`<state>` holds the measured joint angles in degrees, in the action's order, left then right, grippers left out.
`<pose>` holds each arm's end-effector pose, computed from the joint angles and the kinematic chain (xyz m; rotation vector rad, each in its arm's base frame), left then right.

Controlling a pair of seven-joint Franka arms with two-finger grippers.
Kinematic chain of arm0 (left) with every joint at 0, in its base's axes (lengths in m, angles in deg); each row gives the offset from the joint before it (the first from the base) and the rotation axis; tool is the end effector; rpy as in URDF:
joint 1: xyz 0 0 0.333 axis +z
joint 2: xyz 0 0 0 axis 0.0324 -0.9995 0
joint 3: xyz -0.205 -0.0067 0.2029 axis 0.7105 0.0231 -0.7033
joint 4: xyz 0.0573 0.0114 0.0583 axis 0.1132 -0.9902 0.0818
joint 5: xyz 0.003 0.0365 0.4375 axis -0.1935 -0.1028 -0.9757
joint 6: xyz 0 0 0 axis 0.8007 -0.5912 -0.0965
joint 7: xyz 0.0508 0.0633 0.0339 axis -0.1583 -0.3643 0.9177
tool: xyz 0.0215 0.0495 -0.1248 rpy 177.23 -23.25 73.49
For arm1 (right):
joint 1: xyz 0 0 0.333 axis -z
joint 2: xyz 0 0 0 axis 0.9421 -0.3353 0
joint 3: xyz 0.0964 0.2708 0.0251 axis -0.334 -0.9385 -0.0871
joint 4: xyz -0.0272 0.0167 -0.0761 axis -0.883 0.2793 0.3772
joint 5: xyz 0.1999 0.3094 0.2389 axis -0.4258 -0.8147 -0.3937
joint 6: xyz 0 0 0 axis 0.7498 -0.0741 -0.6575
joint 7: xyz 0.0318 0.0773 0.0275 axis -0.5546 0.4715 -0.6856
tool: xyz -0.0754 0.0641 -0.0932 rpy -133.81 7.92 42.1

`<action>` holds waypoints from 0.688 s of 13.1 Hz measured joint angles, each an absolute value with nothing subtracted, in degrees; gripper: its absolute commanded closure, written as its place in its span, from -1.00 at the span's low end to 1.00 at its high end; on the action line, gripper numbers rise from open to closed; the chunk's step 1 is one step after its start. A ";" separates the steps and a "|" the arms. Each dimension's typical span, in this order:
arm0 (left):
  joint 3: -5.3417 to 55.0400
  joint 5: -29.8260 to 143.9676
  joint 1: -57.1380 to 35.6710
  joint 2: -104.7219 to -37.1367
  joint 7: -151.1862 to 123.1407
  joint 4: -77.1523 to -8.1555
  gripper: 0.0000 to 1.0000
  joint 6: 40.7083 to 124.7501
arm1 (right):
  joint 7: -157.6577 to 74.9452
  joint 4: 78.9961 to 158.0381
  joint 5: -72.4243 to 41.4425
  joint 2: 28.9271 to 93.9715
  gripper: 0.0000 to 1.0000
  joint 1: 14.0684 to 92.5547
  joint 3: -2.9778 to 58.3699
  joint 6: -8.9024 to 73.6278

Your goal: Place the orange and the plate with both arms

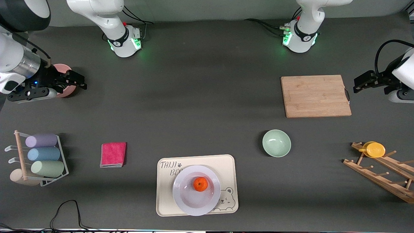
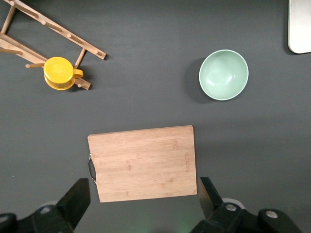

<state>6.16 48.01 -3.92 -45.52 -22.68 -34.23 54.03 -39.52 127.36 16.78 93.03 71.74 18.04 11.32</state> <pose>0.5967 -0.0166 0.5532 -3.1377 0.1043 0.0856 0.5544 0.0396 0.4965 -3.0641 -0.1456 0.1410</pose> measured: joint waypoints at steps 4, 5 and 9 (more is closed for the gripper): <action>6.16 48.01 -3.93 -45.52 -22.68 -34.24 -1.00 54.03 | -39.54 127.86 16.79 93.14 -1.00 66.32 23.34 11.72; 6.16 48.01 -3.93 -45.52 -22.68 -34.24 -1.00 54.03 | -39.58 127.73 16.79 93.15 -1.00 66.25 23.56 11.71; 6.16 48.01 -3.93 -45.52 -22.68 -34.23 -1.00 54.03 | -39.68 126.85 16.80 93.59 -1.00 66.25 23.80 10.24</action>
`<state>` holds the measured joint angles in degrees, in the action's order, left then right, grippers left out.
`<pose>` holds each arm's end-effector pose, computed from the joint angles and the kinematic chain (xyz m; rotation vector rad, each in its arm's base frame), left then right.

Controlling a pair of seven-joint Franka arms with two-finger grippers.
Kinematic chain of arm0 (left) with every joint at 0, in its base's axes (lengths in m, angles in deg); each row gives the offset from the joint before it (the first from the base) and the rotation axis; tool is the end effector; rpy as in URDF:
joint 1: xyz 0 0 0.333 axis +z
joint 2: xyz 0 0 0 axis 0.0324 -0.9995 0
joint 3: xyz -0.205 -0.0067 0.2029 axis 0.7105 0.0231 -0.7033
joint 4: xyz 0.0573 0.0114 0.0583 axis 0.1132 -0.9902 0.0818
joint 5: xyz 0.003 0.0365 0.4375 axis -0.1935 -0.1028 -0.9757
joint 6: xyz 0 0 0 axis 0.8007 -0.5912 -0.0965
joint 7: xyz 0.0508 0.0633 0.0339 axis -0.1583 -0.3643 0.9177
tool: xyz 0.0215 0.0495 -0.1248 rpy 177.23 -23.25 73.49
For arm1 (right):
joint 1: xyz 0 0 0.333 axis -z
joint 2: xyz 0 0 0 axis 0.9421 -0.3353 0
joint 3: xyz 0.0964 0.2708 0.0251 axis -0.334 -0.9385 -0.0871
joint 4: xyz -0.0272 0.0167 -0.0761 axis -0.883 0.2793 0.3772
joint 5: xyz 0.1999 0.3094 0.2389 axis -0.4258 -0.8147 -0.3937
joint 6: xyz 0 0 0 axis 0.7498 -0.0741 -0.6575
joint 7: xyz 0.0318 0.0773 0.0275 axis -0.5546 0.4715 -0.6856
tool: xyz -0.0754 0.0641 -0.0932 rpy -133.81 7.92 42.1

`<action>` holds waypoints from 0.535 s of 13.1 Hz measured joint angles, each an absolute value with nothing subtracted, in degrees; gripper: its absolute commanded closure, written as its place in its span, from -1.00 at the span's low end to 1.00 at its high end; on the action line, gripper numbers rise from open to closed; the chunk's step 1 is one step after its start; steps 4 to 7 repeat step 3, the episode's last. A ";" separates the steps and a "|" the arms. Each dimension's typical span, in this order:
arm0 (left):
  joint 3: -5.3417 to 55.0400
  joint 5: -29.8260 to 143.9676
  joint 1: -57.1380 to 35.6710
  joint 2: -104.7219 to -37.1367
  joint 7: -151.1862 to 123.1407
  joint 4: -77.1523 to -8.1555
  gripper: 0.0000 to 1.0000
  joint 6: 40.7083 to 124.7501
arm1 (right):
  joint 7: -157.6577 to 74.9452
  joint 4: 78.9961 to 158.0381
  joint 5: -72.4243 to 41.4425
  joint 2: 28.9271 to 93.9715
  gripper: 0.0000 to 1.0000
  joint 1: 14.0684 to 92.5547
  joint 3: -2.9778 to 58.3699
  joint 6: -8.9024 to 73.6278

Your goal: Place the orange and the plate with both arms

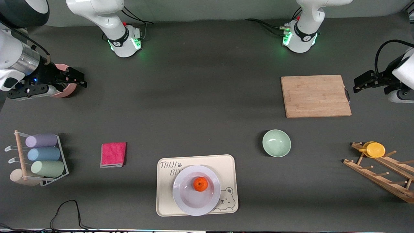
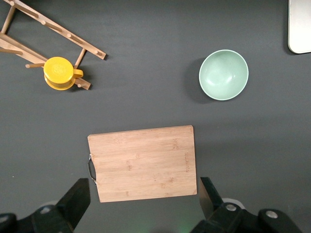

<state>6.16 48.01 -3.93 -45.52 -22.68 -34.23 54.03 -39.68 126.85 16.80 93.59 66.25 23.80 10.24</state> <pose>0.5967 -0.0167 0.5532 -3.1377 0.1046 0.0856 0.5514 0.0351 0.5054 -3.0497 -0.1470 0.1397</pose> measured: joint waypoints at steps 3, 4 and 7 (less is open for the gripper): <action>6.16 48.01 -3.93 -45.52 -22.68 -34.24 -1.00 54.03 | -40.37 126.69 16.80 93.68 -1.00 66.23 23.82 9.97; 6.16 48.01 -3.93 -45.52 -22.68 -34.24 -1.00 54.03 | -40.37 126.69 16.80 93.68 -1.00 66.23 23.82 9.97; 6.16 48.01 -3.93 -45.52 -22.68 -34.24 -1.00 54.03 | -40.37 126.69 16.80 93.68 -1.00 66.23 23.82 9.97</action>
